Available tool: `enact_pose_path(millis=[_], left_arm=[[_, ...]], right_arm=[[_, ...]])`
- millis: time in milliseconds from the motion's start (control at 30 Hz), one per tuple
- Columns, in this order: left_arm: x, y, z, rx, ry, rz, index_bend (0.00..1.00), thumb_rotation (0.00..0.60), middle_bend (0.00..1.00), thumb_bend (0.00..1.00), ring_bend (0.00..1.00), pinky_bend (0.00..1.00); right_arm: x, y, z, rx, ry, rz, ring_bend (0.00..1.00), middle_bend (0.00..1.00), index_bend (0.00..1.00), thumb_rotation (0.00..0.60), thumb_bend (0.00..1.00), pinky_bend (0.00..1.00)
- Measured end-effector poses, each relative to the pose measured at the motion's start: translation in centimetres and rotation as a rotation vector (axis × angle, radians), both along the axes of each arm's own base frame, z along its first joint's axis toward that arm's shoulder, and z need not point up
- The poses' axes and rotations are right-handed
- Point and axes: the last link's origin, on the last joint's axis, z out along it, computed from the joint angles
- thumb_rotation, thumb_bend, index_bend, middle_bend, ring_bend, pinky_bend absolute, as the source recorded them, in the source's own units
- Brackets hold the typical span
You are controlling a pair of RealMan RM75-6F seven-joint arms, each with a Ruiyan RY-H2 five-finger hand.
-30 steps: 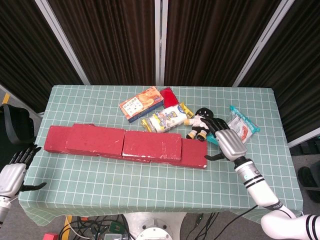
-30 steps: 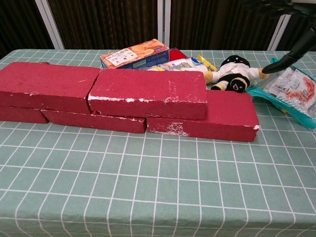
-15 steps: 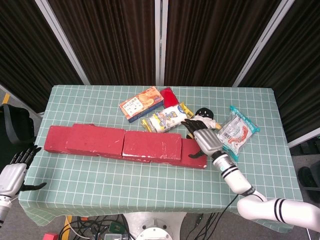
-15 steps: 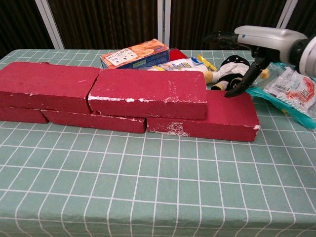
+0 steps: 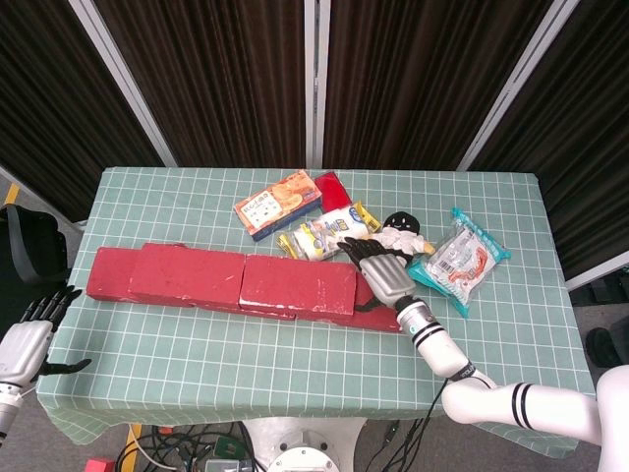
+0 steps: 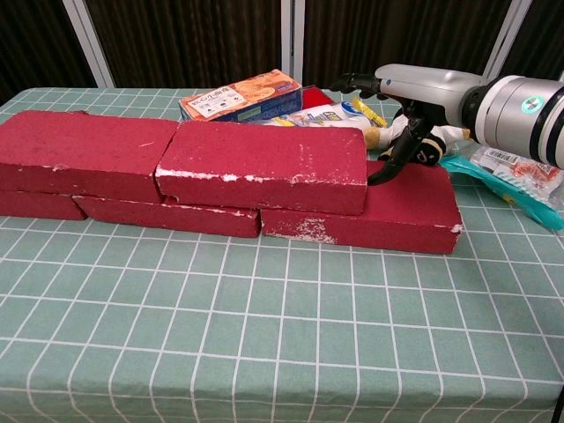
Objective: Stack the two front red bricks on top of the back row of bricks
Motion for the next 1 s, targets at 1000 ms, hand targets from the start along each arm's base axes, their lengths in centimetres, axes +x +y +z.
enact_pose_path(millis=[1000], left_arm=[[0.2,0.1,0.0,-0.012,-0.005,-0.005,0.02,0.6,0.0,0.03,0.0,0.0]], right_arm=[[1.8,0.4,3.4,0.09,0.008,0.038,0.0,0.0,0.0,0.6,0.0,0.0]])
